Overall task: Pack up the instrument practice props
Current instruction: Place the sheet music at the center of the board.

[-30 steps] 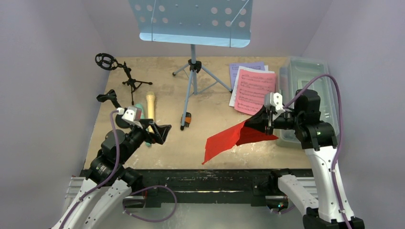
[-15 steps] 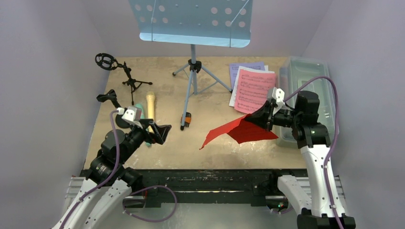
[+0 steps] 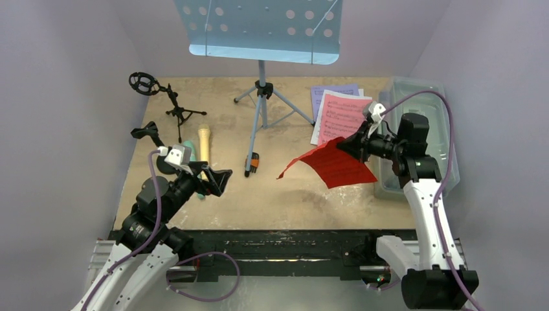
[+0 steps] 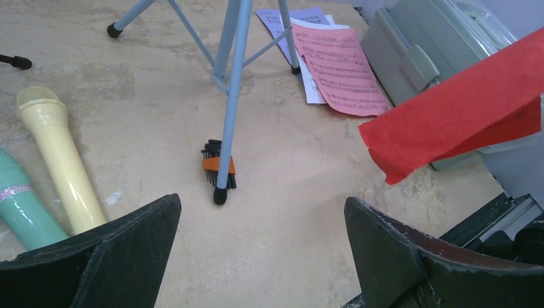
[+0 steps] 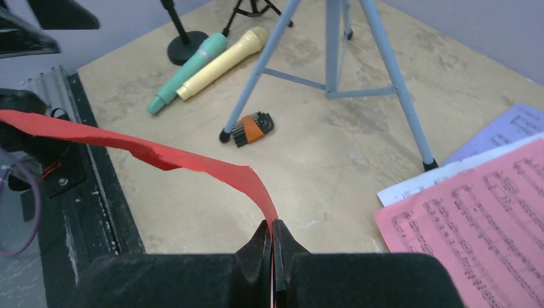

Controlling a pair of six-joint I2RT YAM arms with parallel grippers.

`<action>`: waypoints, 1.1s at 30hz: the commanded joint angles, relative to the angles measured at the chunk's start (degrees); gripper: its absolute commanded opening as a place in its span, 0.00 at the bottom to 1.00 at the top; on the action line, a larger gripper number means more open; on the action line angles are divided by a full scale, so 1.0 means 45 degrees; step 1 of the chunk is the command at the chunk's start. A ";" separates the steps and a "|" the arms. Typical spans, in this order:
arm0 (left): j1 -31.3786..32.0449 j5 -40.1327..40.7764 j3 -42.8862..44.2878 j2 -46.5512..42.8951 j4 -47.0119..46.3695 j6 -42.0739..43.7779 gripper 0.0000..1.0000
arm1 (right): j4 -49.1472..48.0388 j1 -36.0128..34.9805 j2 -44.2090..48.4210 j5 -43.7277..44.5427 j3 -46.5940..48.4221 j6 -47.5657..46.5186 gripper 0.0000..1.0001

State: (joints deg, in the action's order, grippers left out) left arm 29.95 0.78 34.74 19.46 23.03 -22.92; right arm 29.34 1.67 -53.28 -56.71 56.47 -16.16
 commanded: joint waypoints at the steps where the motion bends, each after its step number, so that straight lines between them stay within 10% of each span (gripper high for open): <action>1: -0.0133 -0.0114 -0.0142 -0.0136 -0.0703 0.0209 0.99 | -0.1028 0.0078 -0.0743 0.1658 0.0502 0.1109 0.00; 33: -0.0309 -0.0530 -0.0149 0.0072 -0.0744 0.0229 0.99 | -0.5063 -0.0440 -0.7865 1.1085 0.4010 0.6719 0.00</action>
State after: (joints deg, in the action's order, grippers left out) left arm 29.06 -0.99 34.13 19.49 21.91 -22.92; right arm 7.68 0.99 -84.79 -14.70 69.63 11.70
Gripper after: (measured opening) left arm 0.993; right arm 0.004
